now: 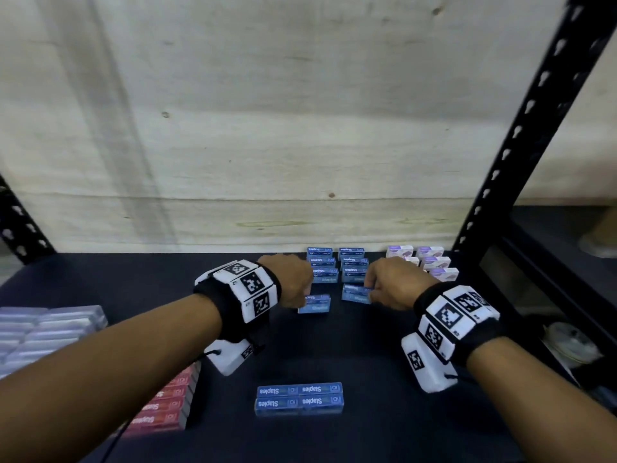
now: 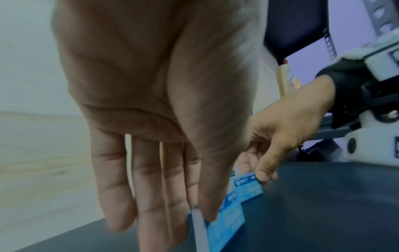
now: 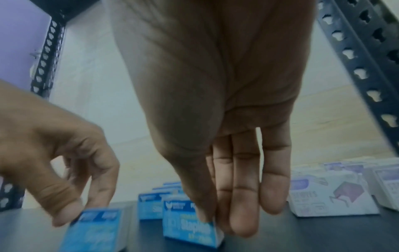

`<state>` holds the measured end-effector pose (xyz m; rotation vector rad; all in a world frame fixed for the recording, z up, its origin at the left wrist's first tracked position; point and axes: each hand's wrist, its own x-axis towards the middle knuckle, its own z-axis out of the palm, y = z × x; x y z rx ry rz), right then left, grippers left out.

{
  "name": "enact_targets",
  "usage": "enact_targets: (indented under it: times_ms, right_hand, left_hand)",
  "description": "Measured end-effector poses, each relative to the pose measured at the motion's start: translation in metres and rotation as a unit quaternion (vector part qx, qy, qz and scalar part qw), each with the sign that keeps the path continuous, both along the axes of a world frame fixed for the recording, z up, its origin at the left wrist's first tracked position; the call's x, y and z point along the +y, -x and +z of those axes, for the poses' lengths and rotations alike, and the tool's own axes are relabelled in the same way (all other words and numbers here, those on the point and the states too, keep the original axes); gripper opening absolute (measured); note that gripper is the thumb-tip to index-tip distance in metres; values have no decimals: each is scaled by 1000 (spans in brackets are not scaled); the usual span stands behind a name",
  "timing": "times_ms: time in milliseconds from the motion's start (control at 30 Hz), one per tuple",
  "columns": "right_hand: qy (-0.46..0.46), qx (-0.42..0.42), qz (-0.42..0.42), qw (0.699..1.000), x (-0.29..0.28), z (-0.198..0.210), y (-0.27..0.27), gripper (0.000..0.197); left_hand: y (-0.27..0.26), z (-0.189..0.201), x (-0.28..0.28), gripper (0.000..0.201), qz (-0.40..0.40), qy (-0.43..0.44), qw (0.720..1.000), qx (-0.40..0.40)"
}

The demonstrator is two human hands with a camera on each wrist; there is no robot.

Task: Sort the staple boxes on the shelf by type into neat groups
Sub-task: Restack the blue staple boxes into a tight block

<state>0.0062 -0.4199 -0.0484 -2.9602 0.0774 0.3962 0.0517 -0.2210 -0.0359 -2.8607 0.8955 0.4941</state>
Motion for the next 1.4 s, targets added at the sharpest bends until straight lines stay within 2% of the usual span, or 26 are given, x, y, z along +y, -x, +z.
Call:
enact_targets:
  times_ms: [133, 233, 467, 867, 1400]
  right_hand:
    - [-28, 21, 41, 999, 22, 2, 22, 12]
    - [-59, 69, 75, 993, 39, 6, 40, 15]
    - [-65, 117, 111, 985, 51, 9, 67, 17]
    - [-91, 162, 108, 977, 51, 14, 75, 18]
    - [-103, 146, 140, 974, 50, 7, 72, 16]
  left_hand:
    - [23, 4, 31, 20, -7, -35, 999, 41]
    - [39, 7, 53, 19, -11, -41, 996, 76]
    - [65, 7, 84, 20, -20, -40, 993, 111]
    - [72, 17, 89, 31, -53, -66, 983, 162]
    - [62, 12, 88, 27, -97, -36, 980, 172]
